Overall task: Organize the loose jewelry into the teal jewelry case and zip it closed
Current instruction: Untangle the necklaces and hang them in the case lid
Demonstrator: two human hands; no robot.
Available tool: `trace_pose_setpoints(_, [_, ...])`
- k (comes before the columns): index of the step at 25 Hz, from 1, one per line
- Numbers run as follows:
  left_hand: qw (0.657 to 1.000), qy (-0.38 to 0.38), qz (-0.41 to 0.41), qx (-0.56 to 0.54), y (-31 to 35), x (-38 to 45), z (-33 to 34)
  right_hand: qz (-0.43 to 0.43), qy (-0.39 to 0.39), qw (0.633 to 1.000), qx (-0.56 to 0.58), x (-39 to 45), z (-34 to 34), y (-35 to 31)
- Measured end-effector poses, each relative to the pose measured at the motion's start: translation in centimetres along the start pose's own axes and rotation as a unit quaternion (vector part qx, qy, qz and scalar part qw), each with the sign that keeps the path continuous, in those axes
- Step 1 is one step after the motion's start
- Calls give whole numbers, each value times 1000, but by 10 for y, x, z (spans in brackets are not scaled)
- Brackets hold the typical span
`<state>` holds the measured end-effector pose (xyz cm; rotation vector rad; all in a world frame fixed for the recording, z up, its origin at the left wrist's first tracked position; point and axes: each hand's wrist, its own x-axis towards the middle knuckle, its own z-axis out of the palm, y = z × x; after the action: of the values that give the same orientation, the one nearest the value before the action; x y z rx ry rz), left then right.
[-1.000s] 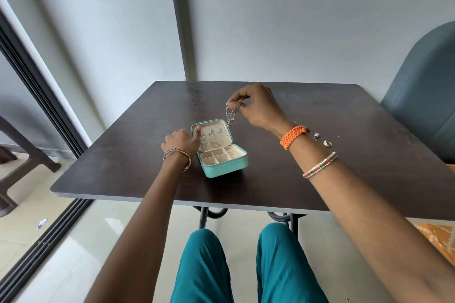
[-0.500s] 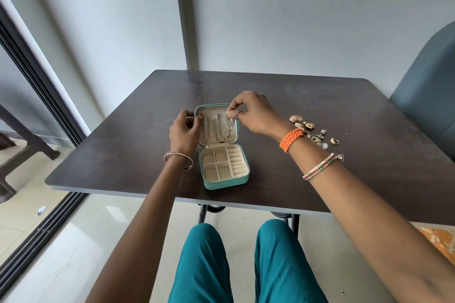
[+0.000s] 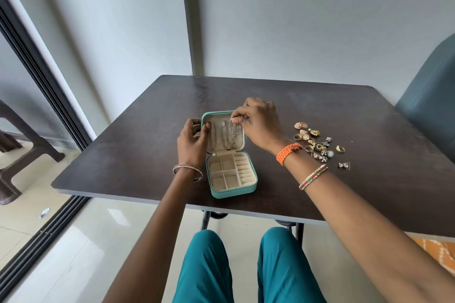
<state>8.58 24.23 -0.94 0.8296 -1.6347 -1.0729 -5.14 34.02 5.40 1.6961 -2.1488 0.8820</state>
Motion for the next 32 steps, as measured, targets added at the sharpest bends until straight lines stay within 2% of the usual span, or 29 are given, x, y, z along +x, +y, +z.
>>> trace_pose_setpoints(8, [1000, -12, 6, 6, 2, -1, 1, -48, 88, 992, -75, -7, 9, 6])
trace_pose_setpoints(18, [1000, -16, -12, -7, -6, -4, 6, -18, 117, 990, -81, -15, 19, 10])
trace_pose_setpoints(21, [999, -17, -25, -38, -6, -5, 9, 11, 74, 997, 8, -14, 17, 14])
trace_pose_setpoints(23, [997, -22, -33, -59, -9, -6, 11, 38, -5, 992, 124, -13, 9, 14])
trace_pose_setpoints(25, [994, -26, -48, -94, -16, -7, 11, 58, -81, 982, 158, -14, 1, 14])
trace_pose_setpoints(27, [991, -31, -52, -116, -20, -7, 10, 57, -88, 988, 113, -16, -1, 12])
trace_pose_setpoints(32, [989, -56, -27, -137, -15, -11, 12, -1, 27, 999, -38, -18, 8, 11])
